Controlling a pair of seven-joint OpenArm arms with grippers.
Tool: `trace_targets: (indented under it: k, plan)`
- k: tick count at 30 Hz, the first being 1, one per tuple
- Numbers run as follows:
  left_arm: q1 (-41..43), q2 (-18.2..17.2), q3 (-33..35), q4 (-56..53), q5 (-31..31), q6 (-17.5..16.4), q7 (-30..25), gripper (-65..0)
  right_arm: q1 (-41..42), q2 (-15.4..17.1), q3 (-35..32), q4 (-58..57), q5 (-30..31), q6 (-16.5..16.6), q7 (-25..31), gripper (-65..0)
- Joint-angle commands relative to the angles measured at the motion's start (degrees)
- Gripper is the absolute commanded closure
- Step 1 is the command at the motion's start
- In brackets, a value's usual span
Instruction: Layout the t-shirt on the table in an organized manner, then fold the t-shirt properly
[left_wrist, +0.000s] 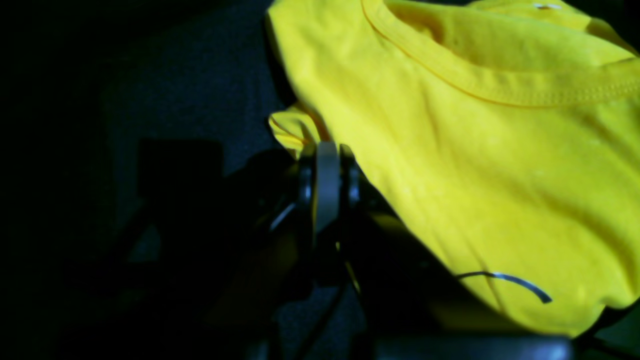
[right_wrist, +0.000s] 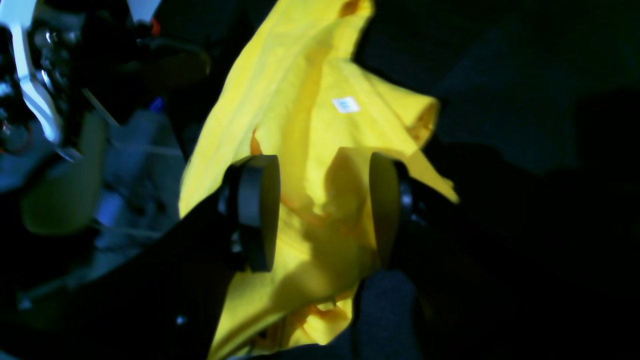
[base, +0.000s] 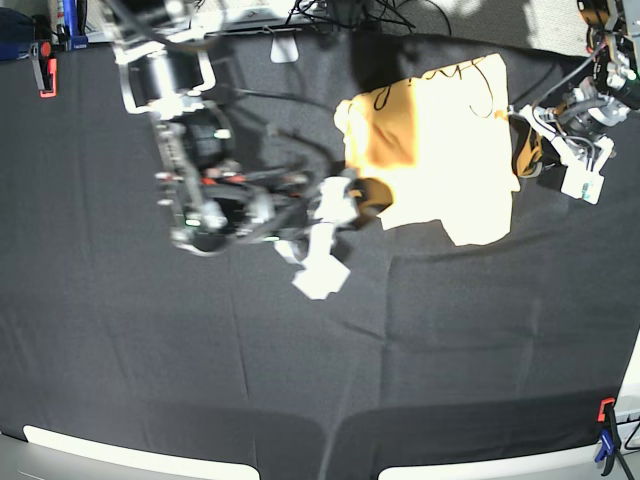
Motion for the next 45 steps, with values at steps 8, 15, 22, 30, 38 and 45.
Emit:
trace_targets:
  k: [8, 15, 22, 30, 38, 45]
  plan:
    - [-0.2, -0.7, -0.4, 1.1, -0.8, -0.4, -2.5, 0.0, -1.8, 0.6, 0.1, 0.9, 3.3, 0.5, 0.9, -28.2]
    - [-0.2, -0.7, -0.4, 1.1, -0.8, -0.5, -2.5, 0.0, -2.2, 0.7, 0.2, 0.9, 2.8, 0.6, 0.9, -20.4]
    - [-0.2, -0.7, -0.4, 1.1, -0.8, -0.4, -2.5, 0.0, -2.2, 0.6, 0.2, 0.9, -0.2, 0.9, 1.0, -2.2]
    - [-0.1, -0.7, -0.4, 1.1, -0.8, -0.5, -2.4, 0.0, 2.3, -0.2, 0.2, 0.9, -9.9, 3.0, 7.3, 0.0]
    - [-0.2, 1.1, -0.4, 1.1, -0.8, -0.4, -2.3, 0.0, 7.0, -4.2, 0.2, -2.1, -18.9, 3.0, 9.6, 0.0]
    - [-0.1, 3.0, -0.4, 1.4, -2.2, -1.7, -2.3, 0.0, 7.0, -6.6, 0.2, -11.7, -27.8, 3.0, 14.7, 0.0]
